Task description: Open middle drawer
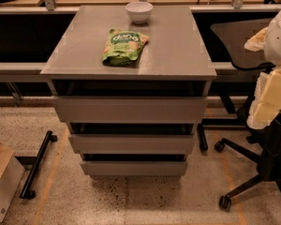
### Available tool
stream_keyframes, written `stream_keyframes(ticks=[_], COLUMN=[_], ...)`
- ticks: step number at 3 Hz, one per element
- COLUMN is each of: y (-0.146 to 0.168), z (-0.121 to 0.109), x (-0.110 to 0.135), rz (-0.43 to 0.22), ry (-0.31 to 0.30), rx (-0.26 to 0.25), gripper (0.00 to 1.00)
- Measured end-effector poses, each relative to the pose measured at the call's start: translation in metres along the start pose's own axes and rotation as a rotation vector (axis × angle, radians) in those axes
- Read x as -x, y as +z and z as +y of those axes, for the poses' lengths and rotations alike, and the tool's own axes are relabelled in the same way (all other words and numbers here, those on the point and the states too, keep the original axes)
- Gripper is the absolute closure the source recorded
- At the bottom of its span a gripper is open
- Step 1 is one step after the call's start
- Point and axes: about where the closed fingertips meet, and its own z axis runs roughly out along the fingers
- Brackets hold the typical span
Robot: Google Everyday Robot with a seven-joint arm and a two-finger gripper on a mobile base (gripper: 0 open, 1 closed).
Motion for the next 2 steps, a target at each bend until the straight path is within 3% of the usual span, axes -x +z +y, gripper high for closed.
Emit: stream_keyframes(ticks=[2], y=[0.018], z=[0.007], x=[-0.001], rz=[-0.010], ry=[-0.008], rx=[0.012], gripper=[0.00])
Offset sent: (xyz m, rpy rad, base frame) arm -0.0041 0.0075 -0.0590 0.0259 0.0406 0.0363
